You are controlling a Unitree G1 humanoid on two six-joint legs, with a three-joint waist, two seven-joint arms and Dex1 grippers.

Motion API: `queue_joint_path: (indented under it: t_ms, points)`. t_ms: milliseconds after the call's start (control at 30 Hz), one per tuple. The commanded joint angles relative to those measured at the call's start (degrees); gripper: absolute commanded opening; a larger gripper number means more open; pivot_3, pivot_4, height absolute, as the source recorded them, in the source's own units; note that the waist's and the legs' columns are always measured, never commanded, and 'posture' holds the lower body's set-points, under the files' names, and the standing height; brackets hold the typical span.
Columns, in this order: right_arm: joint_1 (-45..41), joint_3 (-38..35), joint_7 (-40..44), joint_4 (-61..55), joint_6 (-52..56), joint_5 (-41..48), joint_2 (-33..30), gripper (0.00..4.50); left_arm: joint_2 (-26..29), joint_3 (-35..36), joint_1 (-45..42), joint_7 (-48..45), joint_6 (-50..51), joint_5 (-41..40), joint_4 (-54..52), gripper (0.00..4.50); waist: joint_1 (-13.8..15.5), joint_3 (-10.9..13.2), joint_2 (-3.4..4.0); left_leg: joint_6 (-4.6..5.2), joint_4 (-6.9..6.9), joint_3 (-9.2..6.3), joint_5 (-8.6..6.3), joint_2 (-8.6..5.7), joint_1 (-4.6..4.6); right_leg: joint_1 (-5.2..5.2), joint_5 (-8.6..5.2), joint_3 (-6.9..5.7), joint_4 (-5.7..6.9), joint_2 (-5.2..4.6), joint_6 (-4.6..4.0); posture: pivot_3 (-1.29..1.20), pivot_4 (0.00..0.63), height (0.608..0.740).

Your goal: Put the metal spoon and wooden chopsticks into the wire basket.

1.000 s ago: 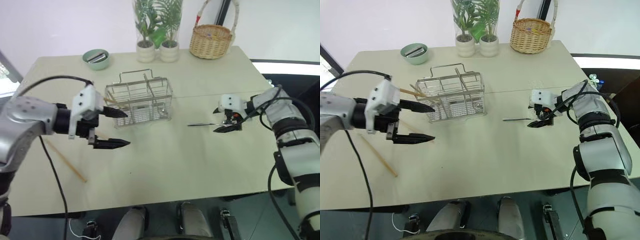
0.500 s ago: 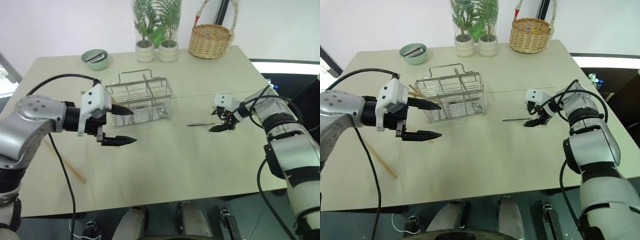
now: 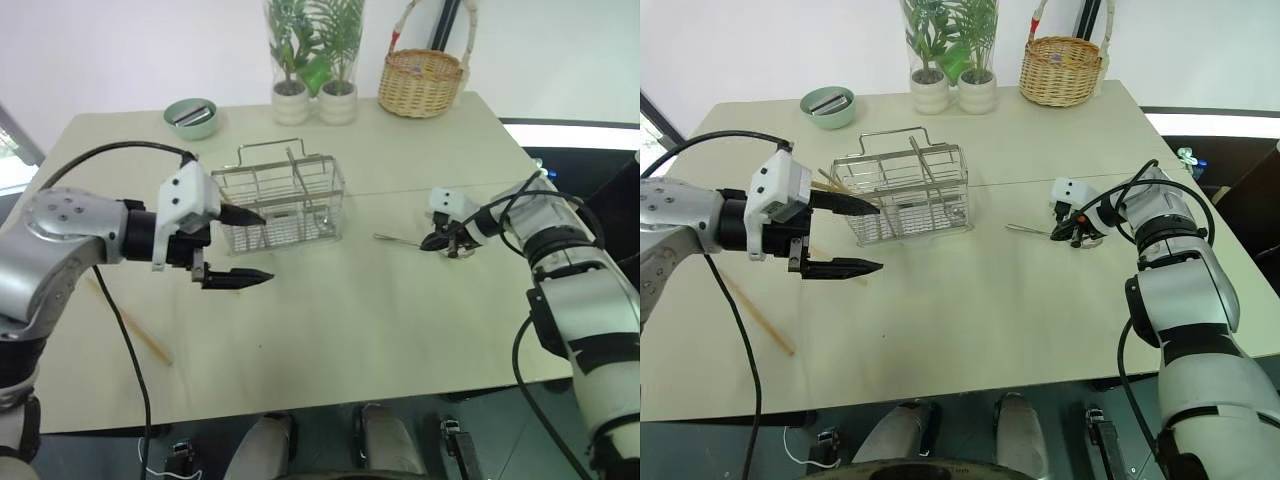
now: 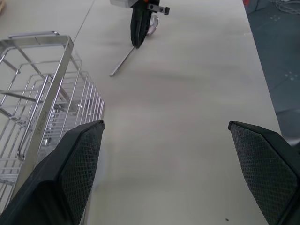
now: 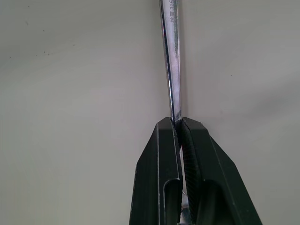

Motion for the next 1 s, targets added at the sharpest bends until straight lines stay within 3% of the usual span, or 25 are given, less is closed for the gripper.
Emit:
queue_joint_path:
  t_ms: [33, 133, 267, 433, 600, 700, 900, 1000]
  points:
    - [-0.6, -1.8, 0.6, -2.2, -3.5, 1.2, -2.1, 0.07, -0.5, 2.0, -2.0, 0.7, -0.7, -0.3, 0.9, 4.5, 0.0, 0.0, 0.0, -0.02, 0.0, 0.0, 0.01, 0.0, 0.0, 0.0, 0.0, 0.0, 0.0, 0.0, 0.0, 0.0, 0.15, 0.71]
    - [-0.9, -3.8, 3.7, -4.3, -5.9, 3.6, -3.4, 0.07, -1.3, 3.9, -2.9, 2.4, 0.3, -1.5, 1.8, 4.5, 0.0, 0.0, 0.02, -0.04, 0.0, 0.01, 0.02, 0.0, 0.0, 0.0, 0.0, 0.0, 0.0, 0.0, 0.0, 0.0, 0.15, 0.71]
    - [-0.9, -9.8, 11.0, -12.6, -1.3, 11.7, -4.8, 0.07, -2.1, 8.8, -3.8, 5.5, 3.3, -5.5, 2.2, 4.5, -0.2, 0.0, 0.01, -0.03, 0.0, -0.02, 0.02, 0.01, 0.0, -0.01, 0.0, 0.0, 0.0, 0.0, 0.01, 0.0, 0.15, 0.71]
    - [4.0, -17.3, 14.3, -37.1, 15.8, 24.0, -7.3, 0.07, -2.4, 15.1, -3.0, 9.3, 6.2, -10.7, 0.3, 4.5, -0.7, 0.0, 0.01, 0.02, -0.02, -0.11, -0.02, 0.02, -0.03, -0.02, 0.0, -0.01, 0.0, 0.0, 0.01, 0.0, 0.15, 0.71]
    - [4.3, -22.6, 4.6, -53.8, 32.7, 33.4, -3.2, 0.07, -2.3, 17.3, -3.8, 12.3, 7.0, -13.1, 0.0, 4.5, -1.0, 0.0, -0.04, 0.18, 0.01, -0.13, -0.11, 0.01, -0.02, -0.02, 0.0, -0.01, 0.03, -0.02, 0.01, 0.0, 0.15, 0.71]
    - [2.3, -24.3, -7.2, -59.4, 39.7, 36.8, 4.8, 0.07, -2.0, 17.8, -4.9, 14.2, 6.4, -12.9, 1.5, 4.5, -1.2, 0.0, -0.05, 0.19, 0.01, -0.13, -0.11, 0.03, 0.03, -0.02, 0.01, 0.0, 0.08, -0.01, 0.0, 0.0, 0.15, 0.71]
    - [2.5, -22.2, -23.3, -62.2, 38.9, 36.2, 18.3, 0.07, -0.4, 19.2, -4.5, 14.9, 5.3, -11.7, 3.5, 4.5, -0.9, -0.1, -0.11, -0.02, -0.02, -0.1, 0.01, 0.0, 0.03, -0.18, 0.02, 0.04, 0.48, -0.04, -0.06, 0.0, 0.15, 0.71]
    - [2.4, -21.6, -27.7, -60.0, 36.8, 36.0, 21.4, 0.07, 0.4, 20.3, -4.2, 15.1, 5.6, -12.3, 3.5, 4.5, -0.5, -0.1, -0.2, -0.08, 0.09, -0.15, 0.04, -0.1, -0.17, -0.31, 0.03, 0.04, 0.59, -0.09, -0.07, 0.0, 0.15, 0.71]
